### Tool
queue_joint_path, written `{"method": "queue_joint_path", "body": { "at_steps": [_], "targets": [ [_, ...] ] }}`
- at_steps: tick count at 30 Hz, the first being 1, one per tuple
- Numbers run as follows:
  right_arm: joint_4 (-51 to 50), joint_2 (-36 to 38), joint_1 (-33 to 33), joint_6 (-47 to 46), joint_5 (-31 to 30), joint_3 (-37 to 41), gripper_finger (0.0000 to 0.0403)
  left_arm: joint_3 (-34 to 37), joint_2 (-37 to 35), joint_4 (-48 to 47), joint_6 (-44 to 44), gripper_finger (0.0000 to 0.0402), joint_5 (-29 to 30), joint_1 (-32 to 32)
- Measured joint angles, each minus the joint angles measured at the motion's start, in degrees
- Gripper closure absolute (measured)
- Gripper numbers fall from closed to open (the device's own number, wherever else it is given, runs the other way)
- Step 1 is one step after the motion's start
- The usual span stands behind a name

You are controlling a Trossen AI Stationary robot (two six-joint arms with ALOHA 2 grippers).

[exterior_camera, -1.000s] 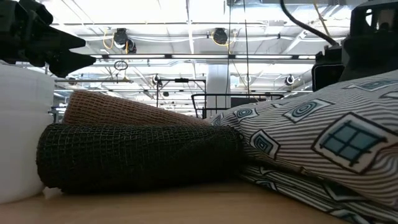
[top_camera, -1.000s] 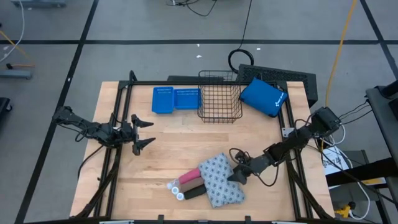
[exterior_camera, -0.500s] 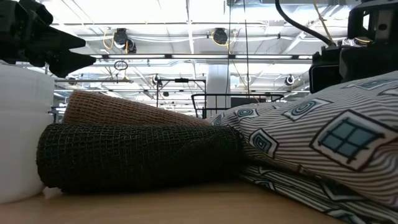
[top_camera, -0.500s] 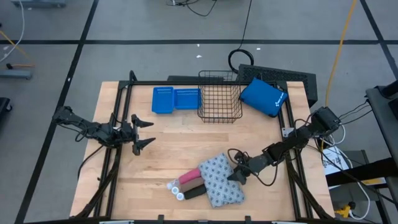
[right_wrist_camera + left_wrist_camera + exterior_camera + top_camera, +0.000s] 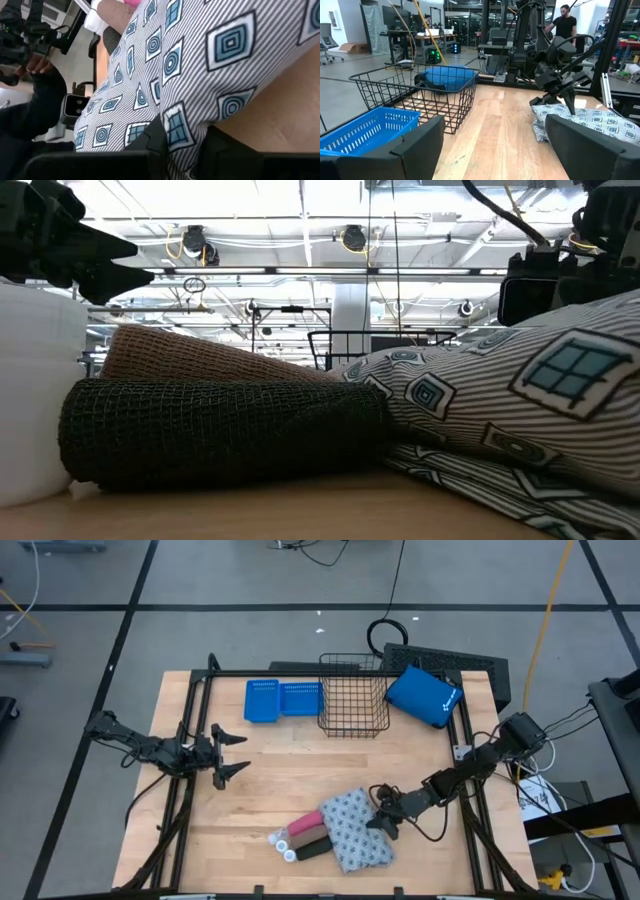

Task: Pick & Place Medicine items
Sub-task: Put the patient gown into the wire basket

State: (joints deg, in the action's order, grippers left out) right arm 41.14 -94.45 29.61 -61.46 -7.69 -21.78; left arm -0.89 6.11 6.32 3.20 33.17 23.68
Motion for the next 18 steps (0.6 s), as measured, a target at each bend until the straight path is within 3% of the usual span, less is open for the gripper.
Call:
{"method": "queue_joint_path", "body": {
  "at_steps": [8, 18],
  "targets": [
    [7.62, 1.38, -0.04, 7.61, -1.5, 0.33, 0.0361, 0.0, 0.0, -0.05, 0.26, 0.005, -0.07, 0.0],
    [7.41, 13.4, -0.02, 19.74, -4.12, 0.28, 0.0361, 0.0, 0.0, -0.22, 0.09, 0.005, -0.1, 0.0]
  ]
}}
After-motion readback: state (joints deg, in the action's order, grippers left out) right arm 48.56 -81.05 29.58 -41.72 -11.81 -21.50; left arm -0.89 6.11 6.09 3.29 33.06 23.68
